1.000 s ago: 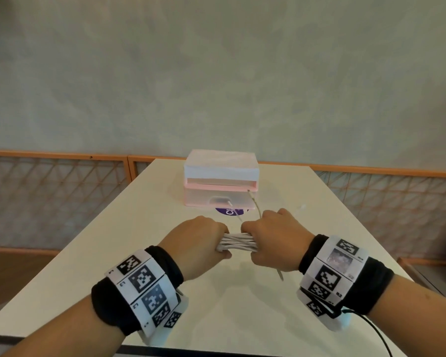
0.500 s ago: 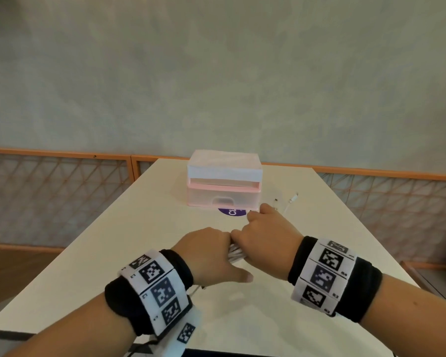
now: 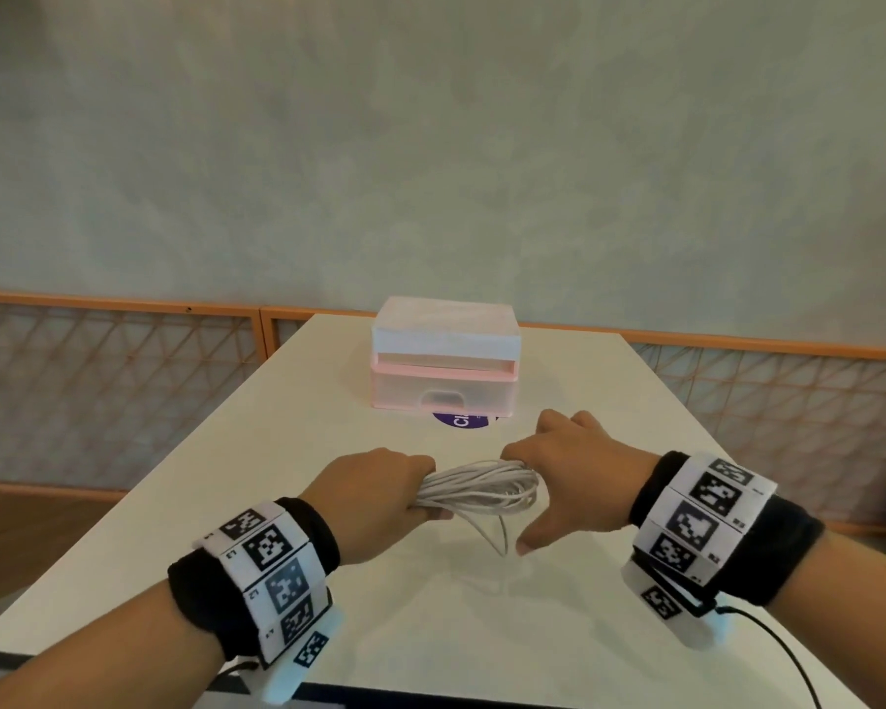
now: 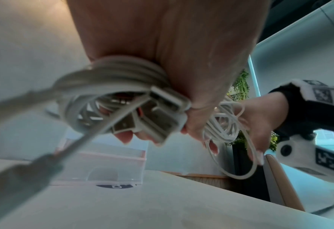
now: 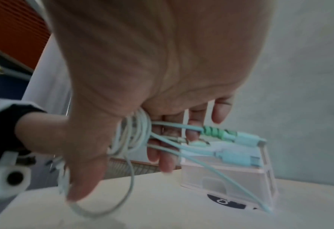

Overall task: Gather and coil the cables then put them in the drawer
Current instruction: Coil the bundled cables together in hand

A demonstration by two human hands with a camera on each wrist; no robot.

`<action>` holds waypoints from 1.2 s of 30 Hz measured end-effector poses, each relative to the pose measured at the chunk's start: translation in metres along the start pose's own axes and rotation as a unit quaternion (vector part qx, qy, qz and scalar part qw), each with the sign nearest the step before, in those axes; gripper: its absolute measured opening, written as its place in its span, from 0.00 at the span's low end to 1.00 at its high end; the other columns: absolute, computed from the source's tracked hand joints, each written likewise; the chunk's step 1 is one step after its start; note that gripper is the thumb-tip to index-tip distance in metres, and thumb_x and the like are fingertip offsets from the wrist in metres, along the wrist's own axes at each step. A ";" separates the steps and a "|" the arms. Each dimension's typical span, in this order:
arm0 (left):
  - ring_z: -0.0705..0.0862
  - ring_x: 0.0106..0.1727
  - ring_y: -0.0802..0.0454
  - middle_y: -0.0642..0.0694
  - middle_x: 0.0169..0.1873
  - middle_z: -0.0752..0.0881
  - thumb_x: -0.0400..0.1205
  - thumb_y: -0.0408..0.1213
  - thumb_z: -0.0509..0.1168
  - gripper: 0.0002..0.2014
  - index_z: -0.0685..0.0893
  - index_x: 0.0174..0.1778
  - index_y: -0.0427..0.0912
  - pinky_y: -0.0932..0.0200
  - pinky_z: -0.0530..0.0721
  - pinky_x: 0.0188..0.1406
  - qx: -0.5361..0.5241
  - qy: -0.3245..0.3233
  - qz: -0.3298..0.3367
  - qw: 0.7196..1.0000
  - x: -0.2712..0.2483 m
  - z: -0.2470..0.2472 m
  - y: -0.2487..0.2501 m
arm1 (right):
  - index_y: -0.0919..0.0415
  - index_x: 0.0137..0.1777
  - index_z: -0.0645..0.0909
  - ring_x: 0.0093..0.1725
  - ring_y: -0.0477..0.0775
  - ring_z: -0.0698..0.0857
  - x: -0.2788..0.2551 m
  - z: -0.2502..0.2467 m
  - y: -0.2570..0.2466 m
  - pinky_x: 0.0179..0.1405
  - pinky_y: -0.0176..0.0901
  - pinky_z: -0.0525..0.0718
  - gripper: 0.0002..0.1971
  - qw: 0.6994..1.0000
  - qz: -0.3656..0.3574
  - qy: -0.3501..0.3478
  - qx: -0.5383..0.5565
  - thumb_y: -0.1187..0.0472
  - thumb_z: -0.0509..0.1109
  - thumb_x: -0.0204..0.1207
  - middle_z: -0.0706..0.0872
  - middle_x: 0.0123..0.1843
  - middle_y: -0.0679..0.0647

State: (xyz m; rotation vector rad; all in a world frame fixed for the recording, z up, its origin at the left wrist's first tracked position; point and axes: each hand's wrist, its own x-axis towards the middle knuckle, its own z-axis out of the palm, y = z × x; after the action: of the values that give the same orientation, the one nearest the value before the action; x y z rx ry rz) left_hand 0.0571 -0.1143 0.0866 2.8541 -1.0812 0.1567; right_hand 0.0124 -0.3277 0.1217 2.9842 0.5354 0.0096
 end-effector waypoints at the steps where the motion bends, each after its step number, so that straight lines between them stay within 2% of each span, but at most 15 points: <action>1: 0.78 0.38 0.50 0.52 0.37 0.80 0.81 0.60 0.56 0.17 0.73 0.44 0.50 0.55 0.72 0.34 0.001 0.003 0.002 1.000 0.000 -0.001 0.000 | 0.48 0.50 0.77 0.51 0.50 0.67 0.000 0.001 0.002 0.48 0.45 0.63 0.23 1.000 0.002 0.011 -0.010 0.33 0.71 0.62 0.83 0.44 0.41; 3: 0.77 0.37 0.50 0.52 0.36 0.80 0.81 0.61 0.56 0.17 0.73 0.43 0.50 0.56 0.71 0.33 0.009 0.006 0.007 1.000 0.000 -0.003 0.002 | 0.47 0.51 0.78 0.52 0.50 0.67 0.000 0.002 0.004 0.52 0.47 0.64 0.17 0.999 0.005 0.037 -0.030 0.38 0.68 0.69 0.83 0.46 0.40; 6: 0.77 0.37 0.50 0.53 0.35 0.79 0.81 0.61 0.56 0.17 0.72 0.42 0.50 0.56 0.70 0.32 0.014 0.000 0.013 1.000 -0.002 -0.003 0.003 | 0.45 0.54 0.79 0.62 0.52 0.67 0.004 0.003 0.013 0.58 0.51 0.63 0.12 0.995 0.019 0.065 -0.068 0.43 0.63 0.75 0.82 0.55 0.38; 7: 0.76 0.36 0.50 0.53 0.34 0.78 0.81 0.61 0.56 0.17 0.71 0.41 0.50 0.56 0.70 0.32 0.013 -0.003 0.012 1.000 -0.003 -0.003 0.002 | 0.45 0.54 0.79 0.64 0.52 0.68 0.004 0.003 0.018 0.61 0.52 0.62 0.11 0.996 0.037 0.062 -0.061 0.44 0.63 0.76 0.82 0.56 0.39; 8: 0.76 0.35 0.51 0.54 0.32 0.77 0.81 0.61 0.56 0.17 0.70 0.41 0.50 0.57 0.69 0.30 0.011 -0.005 0.009 1.000 -0.005 -0.003 0.001 | 0.46 0.53 0.79 0.63 0.51 0.70 0.004 0.002 0.024 0.62 0.52 0.63 0.10 0.996 0.055 0.052 -0.043 0.45 0.63 0.77 0.82 0.52 0.41; 10: 0.74 0.30 0.54 0.53 0.29 0.75 0.81 0.62 0.56 0.17 0.70 0.40 0.51 0.60 0.67 0.27 0.005 -0.006 -0.003 1.000 -0.008 -0.004 -0.005 | 0.48 0.47 0.74 0.51 0.52 0.76 0.002 0.002 0.033 0.61 0.48 0.67 0.07 0.997 0.070 0.022 0.004 0.47 0.62 0.79 0.82 0.42 0.45; 13: 0.73 0.24 0.59 0.53 0.26 0.75 0.81 0.62 0.56 0.18 0.71 0.39 0.51 0.62 0.68 0.25 -0.012 -0.014 -0.030 0.999 -0.011 -0.005 -0.016 | 0.52 0.43 0.69 0.37 0.53 0.80 -0.007 0.002 0.047 0.43 0.43 0.76 0.08 0.988 0.085 -0.005 0.126 0.52 0.60 0.82 0.80 0.34 0.48; 15: 0.75 0.22 0.58 0.52 0.25 0.77 0.80 0.63 0.56 0.19 0.71 0.39 0.51 0.62 0.71 0.26 -0.019 -0.022 -0.045 0.999 -0.013 -0.004 -0.021 | 0.50 0.39 0.69 0.31 0.47 0.77 -0.014 0.003 0.053 0.35 0.39 0.75 0.10 0.977 0.099 0.000 0.192 0.53 0.58 0.83 0.76 0.31 0.46; 17: 0.76 0.23 0.57 0.52 0.25 0.77 0.80 0.64 0.56 0.19 0.72 0.39 0.51 0.61 0.72 0.27 -0.013 -0.028 -0.054 0.998 -0.013 -0.002 -0.023 | 0.48 0.39 0.71 0.30 0.45 0.71 -0.018 0.003 0.056 0.33 0.33 0.72 0.10 0.970 0.105 0.007 0.219 0.54 0.57 0.83 0.74 0.30 0.46; 21: 0.77 0.28 0.55 0.53 0.27 0.77 0.81 0.63 0.55 0.18 0.72 0.41 0.51 0.61 0.70 0.27 0.006 -0.023 -0.060 0.998 -0.012 0.004 -0.021 | 0.54 0.47 0.78 0.30 0.46 0.68 -0.023 0.005 0.055 0.32 0.33 0.69 0.10 0.949 0.122 0.023 0.289 0.56 0.56 0.84 0.72 0.30 0.46; 24: 0.76 0.28 0.55 0.53 0.27 0.75 0.81 0.62 0.54 0.18 0.72 0.42 0.51 0.62 0.69 0.26 0.015 -0.023 -0.064 0.998 -0.011 0.007 -0.019 | 0.53 0.49 0.81 0.29 0.44 0.71 -0.025 0.004 0.053 0.34 0.37 0.71 0.09 0.918 0.125 0.035 0.375 0.58 0.58 0.82 0.74 0.29 0.45; 27: 0.71 0.26 0.58 0.53 0.27 0.73 0.82 0.62 0.54 0.17 0.70 0.42 0.51 0.62 0.66 0.25 0.035 -0.018 -0.062 0.997 -0.011 0.007 -0.017 | 0.55 0.49 0.82 0.30 0.47 0.75 -0.026 -0.001 0.048 0.37 0.41 0.75 0.08 0.890 0.122 0.031 0.439 0.56 0.61 0.81 0.81 0.31 0.47; 31: 0.69 0.25 0.58 0.54 0.27 0.72 0.82 0.62 0.53 0.17 0.69 0.41 0.51 0.62 0.65 0.24 0.050 -0.004 -0.067 0.996 -0.011 0.006 -0.017 | 0.57 0.48 0.83 0.31 0.48 0.79 -0.024 -0.003 0.045 0.42 0.42 0.77 0.10 0.883 0.126 0.035 0.450 0.54 0.62 0.81 0.87 0.32 0.47; 34: 0.71 0.25 0.57 0.53 0.29 0.75 0.81 0.63 0.53 0.19 0.71 0.42 0.50 0.61 0.68 0.26 0.033 0.007 -0.076 0.997 -0.010 0.004 -0.019 | 0.57 0.56 0.81 0.28 0.46 0.80 -0.025 0.000 0.046 0.40 0.42 0.79 0.08 0.851 0.129 0.062 0.505 0.62 0.63 0.81 0.88 0.35 0.49; 36: 0.73 0.25 0.56 0.53 0.30 0.77 0.81 0.63 0.53 0.19 0.72 0.42 0.49 0.61 0.69 0.26 0.018 0.016 -0.080 0.996 -0.011 0.004 -0.019 | 0.56 0.61 0.77 0.28 0.47 0.80 -0.027 0.003 0.047 0.42 0.45 0.80 0.11 0.831 0.139 0.077 0.533 0.65 0.62 0.81 0.90 0.37 0.51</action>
State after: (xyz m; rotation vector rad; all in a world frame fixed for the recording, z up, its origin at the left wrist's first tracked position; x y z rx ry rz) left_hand 0.0622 -0.0933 0.0807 2.9439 -0.8468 0.2123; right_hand 0.0033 -0.3807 0.1245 4.1712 0.0745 -0.0368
